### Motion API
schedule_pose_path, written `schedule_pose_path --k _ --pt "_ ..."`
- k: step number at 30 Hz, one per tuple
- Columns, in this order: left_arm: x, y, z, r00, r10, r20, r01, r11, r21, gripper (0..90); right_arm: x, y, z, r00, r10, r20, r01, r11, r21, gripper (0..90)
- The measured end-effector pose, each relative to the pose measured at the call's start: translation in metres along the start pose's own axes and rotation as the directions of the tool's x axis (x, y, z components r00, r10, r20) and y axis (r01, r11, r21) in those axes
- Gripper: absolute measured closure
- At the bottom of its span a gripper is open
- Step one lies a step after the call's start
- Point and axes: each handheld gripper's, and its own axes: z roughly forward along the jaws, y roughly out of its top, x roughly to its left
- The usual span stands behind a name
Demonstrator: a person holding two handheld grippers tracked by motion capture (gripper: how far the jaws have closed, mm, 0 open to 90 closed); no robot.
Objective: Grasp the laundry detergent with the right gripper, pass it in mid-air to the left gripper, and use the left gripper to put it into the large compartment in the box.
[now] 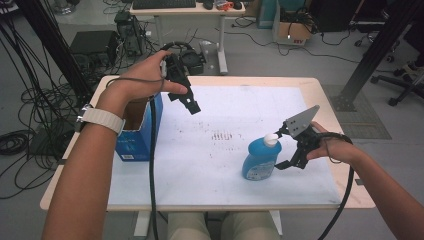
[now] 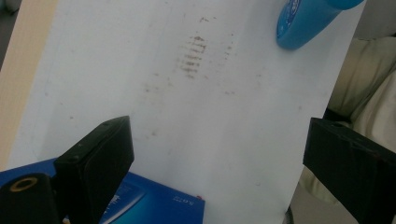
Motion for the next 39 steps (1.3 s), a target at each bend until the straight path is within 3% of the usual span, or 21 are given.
schedule_pose_path --k 22,23,24,39 --pt "0.000 -0.002 0.000 1.0000 -0.005 -0.001 0.005 1.0000 -0.009 8.9 0.000 0.002 0.002 1.0000 0.006 0.006 -0.006 1.000 -0.003 6.5" --pt "0.000 -0.002 0.000 1.0000 -0.004 -0.002 0.004 1.0000 -0.009 8.9 0.001 0.002 0.002 0.9997 0.024 0.007 -0.024 1.000 0.006 6.5" --pt "0.000 -0.002 0.000 1.0000 -0.004 -0.002 0.004 1.0000 -0.009 8.9 0.000 0.002 0.003 1.0000 0.002 0.006 -0.002 1.000 0.000 6.5" --pt "-0.001 -0.003 0.000 1.0000 -0.005 -0.001 0.005 0.9999 -0.010 8.9 0.000 0.002 0.016 1.0000 0.001 -0.003 -0.001 1.000 0.011 6.3"
